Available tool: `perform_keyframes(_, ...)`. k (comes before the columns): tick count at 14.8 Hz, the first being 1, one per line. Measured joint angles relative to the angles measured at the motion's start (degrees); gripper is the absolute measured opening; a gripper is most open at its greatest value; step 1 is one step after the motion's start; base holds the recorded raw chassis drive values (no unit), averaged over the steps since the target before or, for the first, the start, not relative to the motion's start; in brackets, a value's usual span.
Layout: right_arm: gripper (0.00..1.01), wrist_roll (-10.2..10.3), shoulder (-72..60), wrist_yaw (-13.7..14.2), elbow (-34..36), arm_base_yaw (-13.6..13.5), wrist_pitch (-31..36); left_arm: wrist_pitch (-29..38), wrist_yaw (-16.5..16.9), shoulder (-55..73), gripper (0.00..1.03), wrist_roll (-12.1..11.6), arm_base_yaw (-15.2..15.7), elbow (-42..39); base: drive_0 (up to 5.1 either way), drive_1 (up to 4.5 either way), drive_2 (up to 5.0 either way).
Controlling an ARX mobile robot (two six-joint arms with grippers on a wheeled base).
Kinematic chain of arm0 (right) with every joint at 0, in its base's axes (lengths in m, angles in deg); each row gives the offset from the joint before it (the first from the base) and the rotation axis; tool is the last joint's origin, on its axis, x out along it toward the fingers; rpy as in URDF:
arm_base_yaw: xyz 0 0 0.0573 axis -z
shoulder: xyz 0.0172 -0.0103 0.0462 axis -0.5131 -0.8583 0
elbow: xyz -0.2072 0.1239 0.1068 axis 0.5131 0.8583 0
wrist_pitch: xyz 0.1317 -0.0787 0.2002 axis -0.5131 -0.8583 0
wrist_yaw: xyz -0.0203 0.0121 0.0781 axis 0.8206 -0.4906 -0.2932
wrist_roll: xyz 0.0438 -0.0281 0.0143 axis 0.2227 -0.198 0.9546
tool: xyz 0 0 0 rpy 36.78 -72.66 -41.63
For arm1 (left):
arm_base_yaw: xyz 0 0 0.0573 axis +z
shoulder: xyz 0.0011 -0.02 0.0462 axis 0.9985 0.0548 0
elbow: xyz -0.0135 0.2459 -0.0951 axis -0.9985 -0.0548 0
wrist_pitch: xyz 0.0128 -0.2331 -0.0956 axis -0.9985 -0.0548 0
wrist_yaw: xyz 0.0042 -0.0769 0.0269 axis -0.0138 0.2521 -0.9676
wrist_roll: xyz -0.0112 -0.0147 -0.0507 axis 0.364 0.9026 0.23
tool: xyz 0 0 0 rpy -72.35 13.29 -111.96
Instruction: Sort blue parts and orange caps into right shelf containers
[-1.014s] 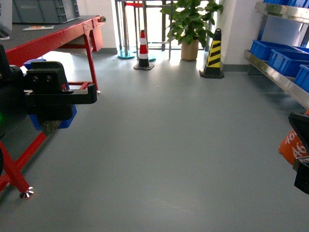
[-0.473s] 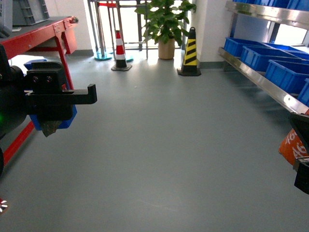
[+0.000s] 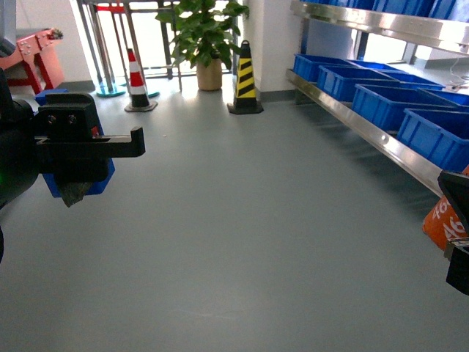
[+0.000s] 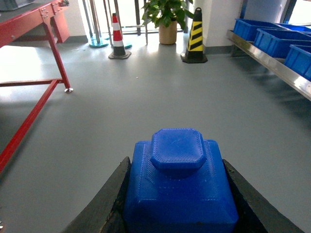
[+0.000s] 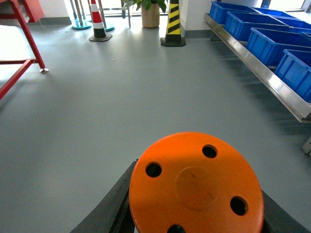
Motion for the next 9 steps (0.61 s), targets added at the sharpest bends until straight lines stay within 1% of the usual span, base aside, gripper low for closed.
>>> perform_keyframes(9, 0.44, 0.0, 0.0, 0.0, 0.0, 0.0, 0.0, 0.0, 0.0, 0.0, 0.40, 0.0, 0.0, 0.0, -1.6, -1.57, -1.6)
